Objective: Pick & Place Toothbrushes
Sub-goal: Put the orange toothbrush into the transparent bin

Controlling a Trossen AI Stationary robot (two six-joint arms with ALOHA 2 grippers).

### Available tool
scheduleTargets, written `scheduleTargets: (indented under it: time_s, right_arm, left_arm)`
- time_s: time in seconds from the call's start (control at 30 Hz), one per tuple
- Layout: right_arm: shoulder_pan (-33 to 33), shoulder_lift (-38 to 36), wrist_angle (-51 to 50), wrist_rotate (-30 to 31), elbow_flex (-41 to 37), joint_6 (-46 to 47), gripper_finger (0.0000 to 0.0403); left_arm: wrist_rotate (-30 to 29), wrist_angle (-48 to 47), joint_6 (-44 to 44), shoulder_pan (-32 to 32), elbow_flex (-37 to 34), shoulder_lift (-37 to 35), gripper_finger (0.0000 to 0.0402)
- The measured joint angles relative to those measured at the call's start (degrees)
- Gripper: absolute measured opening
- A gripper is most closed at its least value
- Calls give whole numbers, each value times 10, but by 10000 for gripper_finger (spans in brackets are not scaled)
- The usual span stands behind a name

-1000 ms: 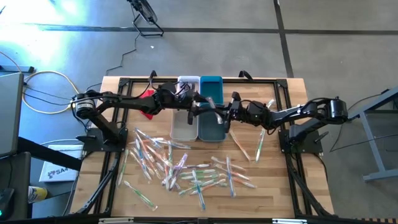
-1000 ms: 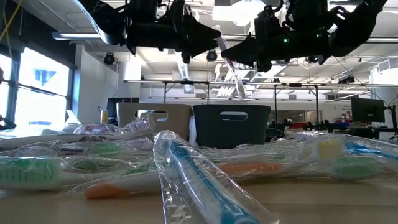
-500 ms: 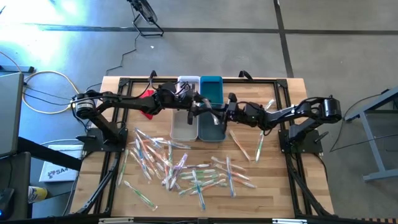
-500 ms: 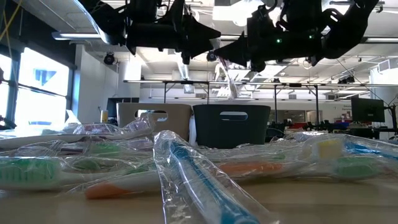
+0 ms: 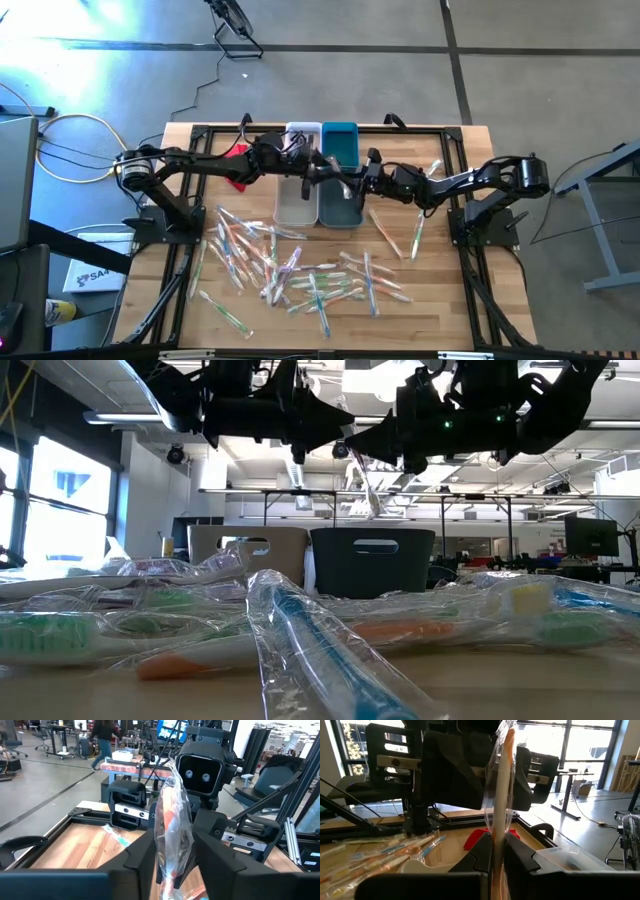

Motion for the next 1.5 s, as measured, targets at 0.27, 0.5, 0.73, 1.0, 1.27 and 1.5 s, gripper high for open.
scheduleTargets:
  time_s: [0.27,0.5,0.73,1.0,1.27,1.5]
  right_arm:
    - [0,0,-4,0,0,0,19]
    - [0,0,-4,-3,0,0,19]
    - [0,0,-8,-4,0,0,19]
    - [0,0,-9,-2,0,0,60]
    - [2,0,-10,-3,-1,0,96]
    - [11,0,-10,-4,-1,0,156]
  left_arm:
    - [0,0,0,0,0,0,63]
    - [1,1,0,0,0,0,28]
    - [1,-1,0,0,0,0,31]
    - [0,-1,0,0,0,0,31]
    - [0,-1,15,0,0,0,20]
    - [0,-1,15,0,0,0,23]
